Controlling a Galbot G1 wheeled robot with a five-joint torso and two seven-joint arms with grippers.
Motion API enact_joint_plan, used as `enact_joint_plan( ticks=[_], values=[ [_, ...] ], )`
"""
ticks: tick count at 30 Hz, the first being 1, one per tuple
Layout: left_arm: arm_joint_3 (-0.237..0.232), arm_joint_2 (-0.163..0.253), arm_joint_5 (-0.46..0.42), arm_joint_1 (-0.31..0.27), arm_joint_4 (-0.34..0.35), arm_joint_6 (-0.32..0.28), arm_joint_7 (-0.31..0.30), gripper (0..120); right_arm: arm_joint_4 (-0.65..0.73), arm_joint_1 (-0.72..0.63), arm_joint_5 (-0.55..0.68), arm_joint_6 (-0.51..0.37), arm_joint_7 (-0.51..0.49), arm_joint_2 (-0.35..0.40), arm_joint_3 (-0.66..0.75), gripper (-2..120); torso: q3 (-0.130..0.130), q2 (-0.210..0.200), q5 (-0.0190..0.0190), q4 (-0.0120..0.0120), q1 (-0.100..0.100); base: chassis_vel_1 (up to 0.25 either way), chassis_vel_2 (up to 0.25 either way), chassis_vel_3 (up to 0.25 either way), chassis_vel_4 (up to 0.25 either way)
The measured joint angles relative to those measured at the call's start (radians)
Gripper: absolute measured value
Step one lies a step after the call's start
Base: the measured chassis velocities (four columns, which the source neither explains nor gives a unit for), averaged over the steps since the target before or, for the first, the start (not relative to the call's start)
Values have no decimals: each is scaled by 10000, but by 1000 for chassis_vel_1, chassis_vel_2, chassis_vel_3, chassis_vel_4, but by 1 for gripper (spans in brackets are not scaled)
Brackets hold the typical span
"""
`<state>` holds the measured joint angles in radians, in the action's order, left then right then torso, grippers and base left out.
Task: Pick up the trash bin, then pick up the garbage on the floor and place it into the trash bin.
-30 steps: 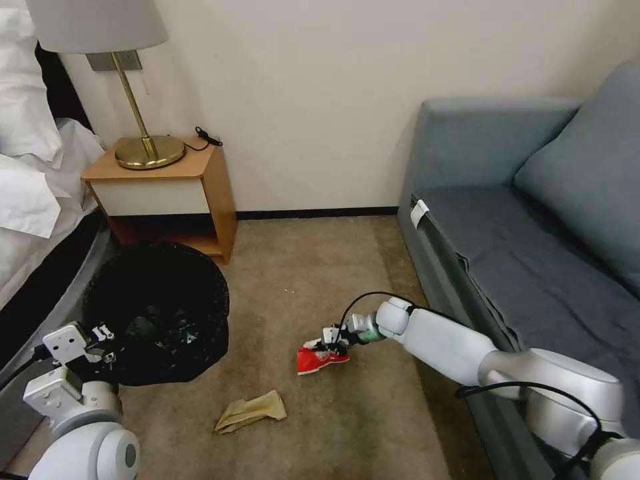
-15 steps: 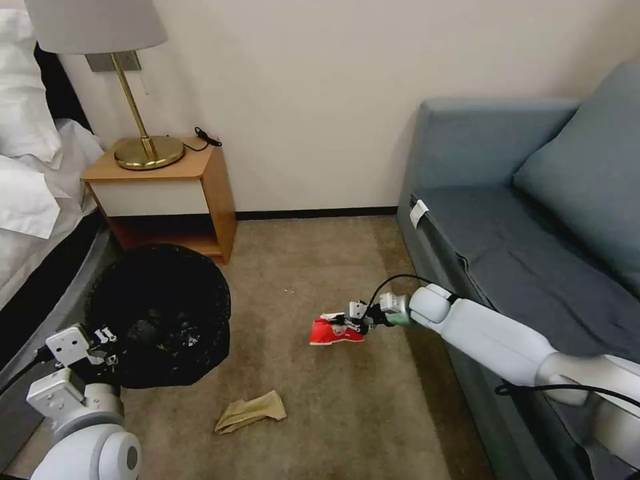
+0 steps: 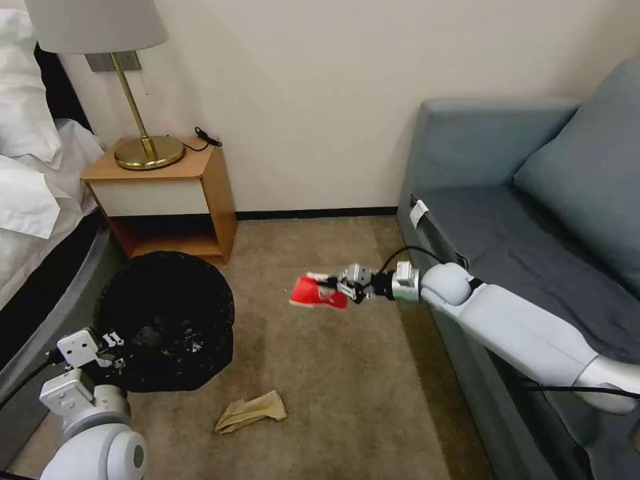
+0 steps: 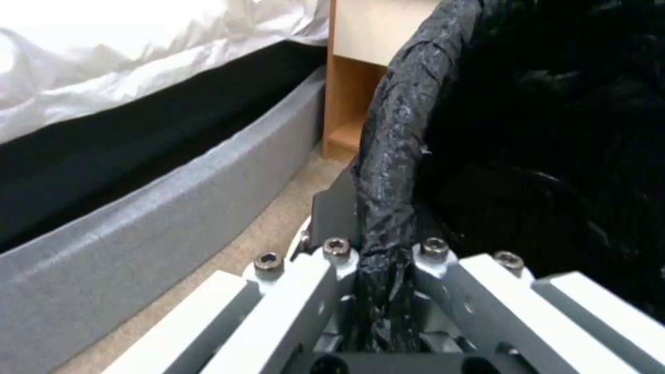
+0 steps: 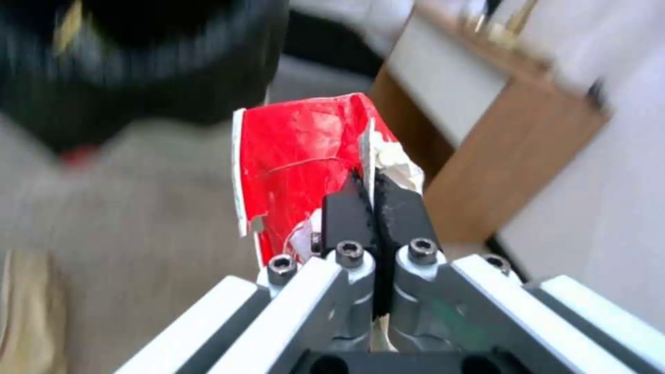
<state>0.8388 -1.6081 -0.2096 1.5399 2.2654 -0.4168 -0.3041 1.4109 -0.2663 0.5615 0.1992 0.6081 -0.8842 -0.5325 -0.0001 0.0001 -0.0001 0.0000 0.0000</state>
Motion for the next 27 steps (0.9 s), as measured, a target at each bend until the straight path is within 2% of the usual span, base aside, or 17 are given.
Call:
enact_joint_plan(
  ticks=[5, 8, 9, 12, 19, 22, 27],
  values=[
    [-75, 0, 44, -7, -24, 6, 1, 3, 1106, 301, 692, -404, -1180, -177, -48, 0, 0, 0, 0, 0, 0, 0, 0, 0, 0],
    [-153, 0, 114, -14, -58, 21, 1, 3, 2114, 573, 1435, -876, -2349, -488, -457, 0, 0, 0, -1, 1, 0, 0, 0, 0, 0],
    [-153, 0, 114, -14, -58, 21, 1, 3, 2114, 573, 1435, -876, -2349, -488, -457, 0, 0, 0, -1, 1, 0, 0, 0, 0, 0],
    [-235, 0, 181, -7, -95, 59, -6, 3, 2717, 745, 1868, -1246, -3238, -943, -983, 0, 0, 0, -1, 1, 0, 0, 0, 0, 0],
    [-384, 0, 240, 0, -91, 69, -45, 3, 2795, 956, 2109, -1585, -4176, -1987, -1959, 0, 0, -2, -2, 2, 0, 0, 0, 0, 0],
    [-455, 0, 278, 16, -22, 63, -69, 3, 2462, 1179, 2041, -1601, -4457, -2676, -2575, 0, 0, -2, -1, 2, 0, 0, 0, 0, 0],
    [-479, 0, 295, 61, 80, 58, -95, 3, 1731, 1441, 1847, -1461, -4610, -3279, -3230, 0, 0, -2, -2, 2, 0, 0, 0, 0, 0]
  ],
)
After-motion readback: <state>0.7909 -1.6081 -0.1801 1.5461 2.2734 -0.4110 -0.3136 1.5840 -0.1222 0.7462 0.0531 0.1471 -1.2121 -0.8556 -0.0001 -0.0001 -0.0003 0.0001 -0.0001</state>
